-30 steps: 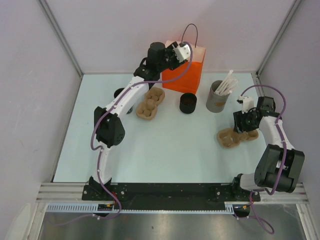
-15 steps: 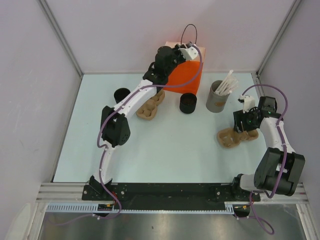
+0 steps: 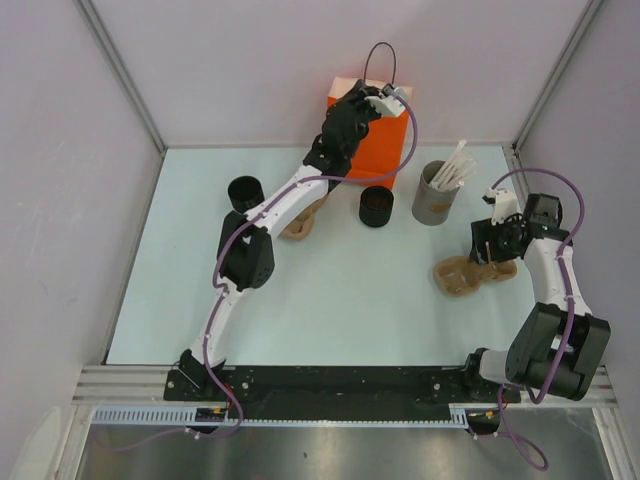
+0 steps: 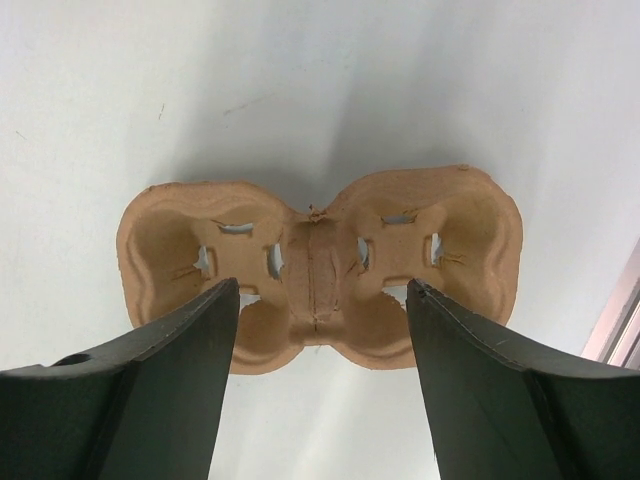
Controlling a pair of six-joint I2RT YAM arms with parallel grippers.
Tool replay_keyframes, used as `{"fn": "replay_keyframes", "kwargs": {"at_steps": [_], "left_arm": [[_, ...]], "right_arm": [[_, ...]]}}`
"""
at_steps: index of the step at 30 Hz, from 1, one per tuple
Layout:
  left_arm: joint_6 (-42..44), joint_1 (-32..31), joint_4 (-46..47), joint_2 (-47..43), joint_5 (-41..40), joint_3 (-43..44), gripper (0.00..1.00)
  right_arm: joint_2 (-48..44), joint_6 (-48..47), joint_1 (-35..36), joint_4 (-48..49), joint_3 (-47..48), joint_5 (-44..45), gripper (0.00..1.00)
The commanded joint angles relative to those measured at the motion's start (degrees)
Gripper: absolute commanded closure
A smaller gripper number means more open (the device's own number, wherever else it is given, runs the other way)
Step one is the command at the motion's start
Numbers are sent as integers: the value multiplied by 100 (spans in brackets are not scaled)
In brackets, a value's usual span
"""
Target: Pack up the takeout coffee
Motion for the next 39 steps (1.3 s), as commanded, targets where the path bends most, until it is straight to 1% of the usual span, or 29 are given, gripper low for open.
{"fn": "replay_keyframes", "kwargs": {"at_steps": [1,7,16,22,28,31,32,35,37,39], "left_arm": [[166,-58,757,-6,-167,402,100],[123,-58,1127,126,-219,727,100],[87,-58,1628,310,-211,1009,94],[131,-58,1910,284,-255,1159,93],[44,-76,1690,-242,-342,1071,96],[61,-111,1568,-743,-465,694,99],[61,-128,1532,-901,-500,423,99],[0,-155,1322,-1420,-606,17,100],[26,-190,1251,-1543,-667,-11,99],[218,-242,1251,-1518,-781,173,99]], "right_arm": [[-142,79,-48,28,-25,-136,27],[-133,97,-48,37,-25,-127,27],[-221,79,-233,-16,-25,-338,26],[-273,61,-268,-42,-25,-417,25],[-291,53,-277,-51,-16,-443,25],[-300,53,-276,-51,-25,-461,25],[-300,53,-268,-51,-25,-470,25],[-317,53,-268,-51,-25,-487,25],[-352,53,-268,-51,-25,-496,25],[-379,61,-277,-60,-25,-487,25]]}}
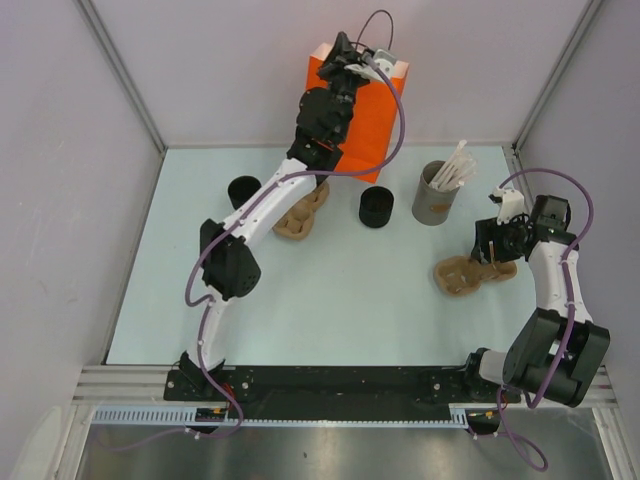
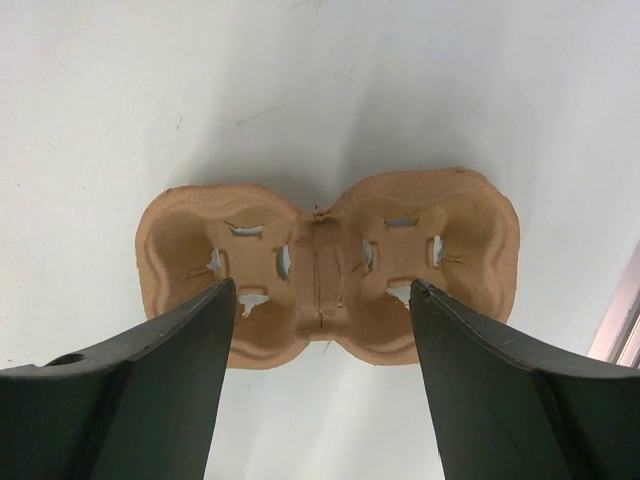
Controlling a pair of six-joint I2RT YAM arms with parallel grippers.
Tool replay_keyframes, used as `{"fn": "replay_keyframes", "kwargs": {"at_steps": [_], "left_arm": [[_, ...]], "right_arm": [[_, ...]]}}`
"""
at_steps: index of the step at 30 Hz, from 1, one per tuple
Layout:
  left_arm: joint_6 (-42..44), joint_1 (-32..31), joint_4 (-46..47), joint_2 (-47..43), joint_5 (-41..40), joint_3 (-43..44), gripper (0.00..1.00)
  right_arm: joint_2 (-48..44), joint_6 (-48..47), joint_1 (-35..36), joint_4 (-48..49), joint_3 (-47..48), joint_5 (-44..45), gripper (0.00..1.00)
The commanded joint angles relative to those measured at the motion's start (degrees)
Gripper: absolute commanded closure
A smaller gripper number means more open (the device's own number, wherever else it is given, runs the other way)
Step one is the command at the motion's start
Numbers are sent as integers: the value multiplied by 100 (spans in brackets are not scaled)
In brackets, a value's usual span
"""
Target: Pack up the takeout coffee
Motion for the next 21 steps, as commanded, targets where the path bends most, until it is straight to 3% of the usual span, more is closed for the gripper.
{"fn": "replay_keyframes", "kwargs": {"at_steps": [1,7,11,17,21], "left_arm": [[243,-160,208,-639,-349,276,100],[481,-441,-99,-1104,-1069,-12,100],[402,-722,-530,-1798,-1667,-1019,100],[-361,-1074,-1011,-3265,-1941,-2945,99],[-1222,-1336,-1628,-3829,-1914,-3484,97]], "right_arm": [[-261,46,-36,-18,-25,-101,25],[-314,55,-62,-10,-25,-127,25],[-410,55,-54,-9,-25,-144,25],[-753,46,-54,8,-25,-188,24],[-973,81,-54,17,27,-223,23]]}}
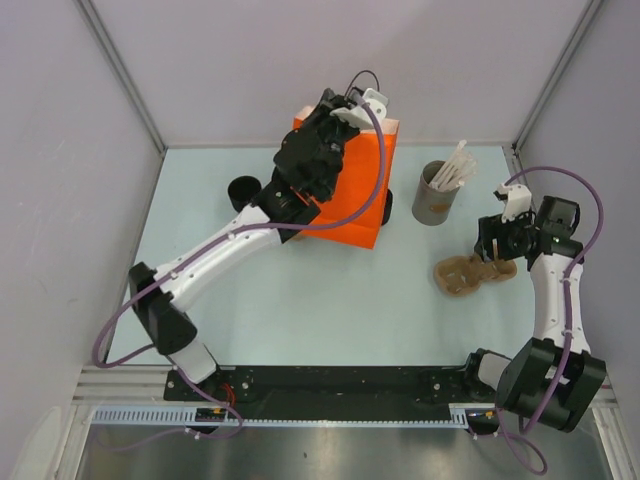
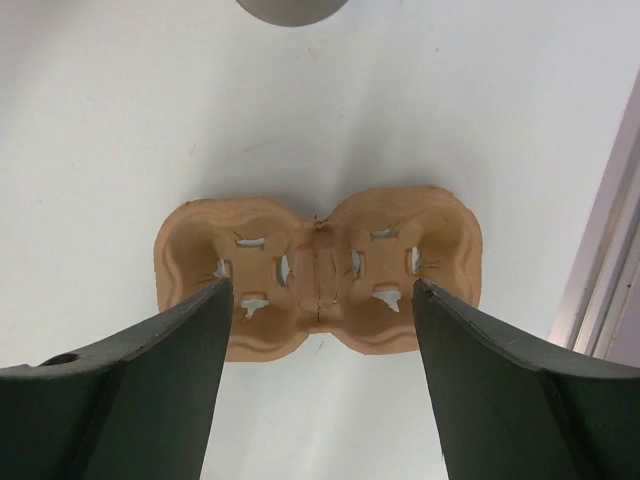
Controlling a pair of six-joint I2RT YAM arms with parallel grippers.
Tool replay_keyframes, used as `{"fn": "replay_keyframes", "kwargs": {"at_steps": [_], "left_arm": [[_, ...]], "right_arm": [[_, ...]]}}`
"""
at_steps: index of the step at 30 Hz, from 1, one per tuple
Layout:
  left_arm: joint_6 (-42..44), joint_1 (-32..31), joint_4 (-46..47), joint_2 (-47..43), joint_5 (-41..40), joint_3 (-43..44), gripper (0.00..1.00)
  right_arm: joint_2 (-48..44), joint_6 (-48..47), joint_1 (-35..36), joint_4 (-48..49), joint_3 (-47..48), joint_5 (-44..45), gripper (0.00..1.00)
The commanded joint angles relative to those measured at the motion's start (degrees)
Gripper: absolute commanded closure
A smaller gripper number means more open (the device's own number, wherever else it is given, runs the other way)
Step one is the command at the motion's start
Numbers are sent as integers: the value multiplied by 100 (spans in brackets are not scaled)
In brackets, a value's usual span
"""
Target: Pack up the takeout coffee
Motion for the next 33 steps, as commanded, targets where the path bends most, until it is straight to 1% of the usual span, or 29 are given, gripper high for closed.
{"fn": "replay_keyframes", "kwargs": {"at_steps": [1,4,5,7,8,11,13,15,16,20,25,28,31,32,33], "left_arm": [[-942,-255,-547,-767,-381,-426,98],[-881,-580,-346,-847,-733,-804,100],[-820,-659,-206,-899,-986,-1075,100],[-714,-888,207,-952,-1155,-1384,100],[-705,-1028,278,-996,-1269,-1655,100],[-871,-1213,271,-1005,-1446,-1973,99],[-994,-1258,60,-987,-1429,-2070,99],[-1074,-1267,50,-952,-1385,-2150,99],[-1039,-1267,224,-909,-1393,-2158,99],[-461,-1267,1015,-776,-1551,-2036,99],[-485,-1267,1105,-820,-1560,-2009,99],[-713,-1275,982,-873,-1613,-2263,94],[-863,-1319,894,-978,-1683,-2798,85],[-889,-1380,850,-1057,-1692,-2887,78],[-924,-1416,746,-1084,-1710,-2984,77]], "right_arm": [[-343,79,-30,-31,56,-184,22],[-405,79,-30,-172,196,-263,22],[-423,79,-30,-207,223,-281,22],[-458,79,-21,-260,293,-316,22],[-476,79,-12,-277,302,-316,22],[-484,62,40,-348,311,-307,22],[-467,70,41,-339,311,-325,22],[-449,70,49,-348,311,-334,22],[-432,88,41,-339,311,-351,22],[-406,105,67,-304,311,-343,21],[-388,106,102,-304,311,-316,21],[-388,88,102,-321,311,-334,21],[-388,62,102,-365,311,-369,21],[-388,53,102,-374,311,-369,21],[-388,44,102,-392,311,-378,21]]}}
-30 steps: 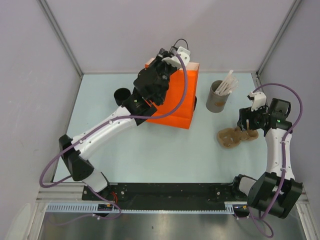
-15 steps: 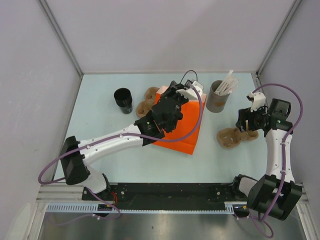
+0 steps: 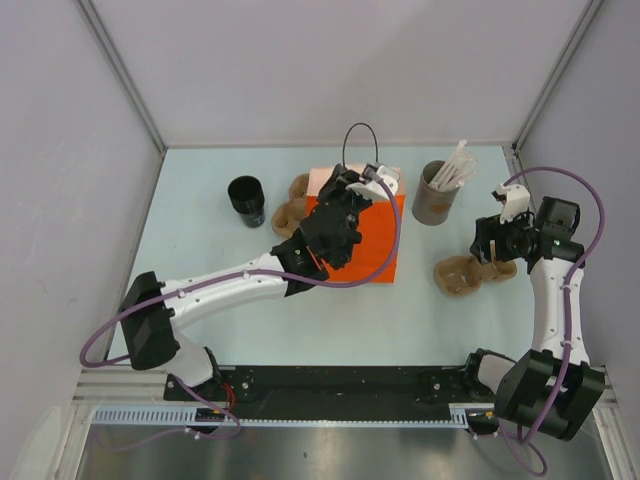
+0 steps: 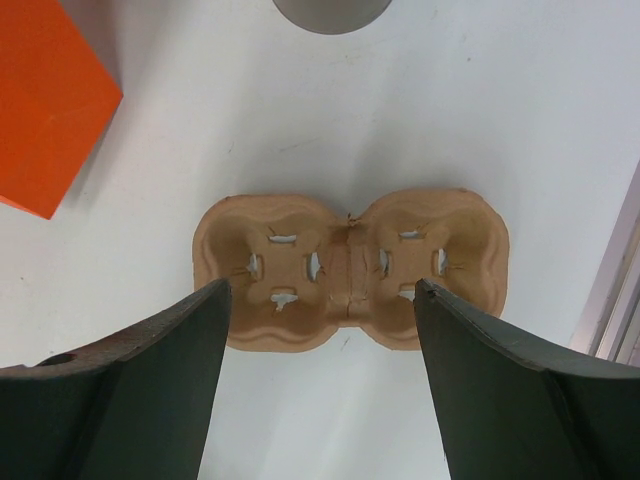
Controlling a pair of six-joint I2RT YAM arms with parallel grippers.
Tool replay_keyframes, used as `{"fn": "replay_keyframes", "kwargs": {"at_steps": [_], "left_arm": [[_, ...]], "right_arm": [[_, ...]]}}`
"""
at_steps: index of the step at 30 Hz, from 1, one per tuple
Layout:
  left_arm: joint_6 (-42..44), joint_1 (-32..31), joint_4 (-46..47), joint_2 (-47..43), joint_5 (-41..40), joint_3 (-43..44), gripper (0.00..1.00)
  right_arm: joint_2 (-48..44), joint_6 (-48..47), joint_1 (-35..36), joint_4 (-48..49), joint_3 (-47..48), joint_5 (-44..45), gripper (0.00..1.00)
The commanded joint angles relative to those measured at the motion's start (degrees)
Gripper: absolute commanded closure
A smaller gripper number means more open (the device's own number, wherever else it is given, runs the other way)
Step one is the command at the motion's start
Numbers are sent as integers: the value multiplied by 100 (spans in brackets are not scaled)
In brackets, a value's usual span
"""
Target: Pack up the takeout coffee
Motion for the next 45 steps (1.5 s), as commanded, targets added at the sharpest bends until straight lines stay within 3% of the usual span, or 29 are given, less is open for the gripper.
{"fn": "replay_keyframes", "kwargs": {"at_steps": [1,7,8,11,18,25,30,37,45], "left_arm": [[-334,-157,-123,-286,-234,-460,77],[-853,-324,-1158,-699,-226,-742,66],[-897,-333,-1248,-752,-200,-724,58],[-968,-333,-1713,-963,-24,-619,47],[-1644,-333,-3637,-1314,1197,-13,25],[-1469,-316,-4228,-1727,1936,286,2],[-1249,-114,-4166,-1991,1971,444,0],[-1434,826,-4430,-2237,2516,989,0],[-1688,1056,-4509,-2413,2780,770,0]], "right_arm": [[-60,-22,21,-108,241,-146,21],[-165,-127,39,-213,250,-137,21],[-174,-153,56,-239,250,-129,21],[-192,-180,153,-292,250,-15,21],[124,-154,329,-345,241,398,21],[704,-74,478,-266,241,873,21],[1003,-31,689,-134,241,1427,21],[1451,110,795,-3,215,1655,21],[1733,198,1120,314,-128,2086,22]]}}
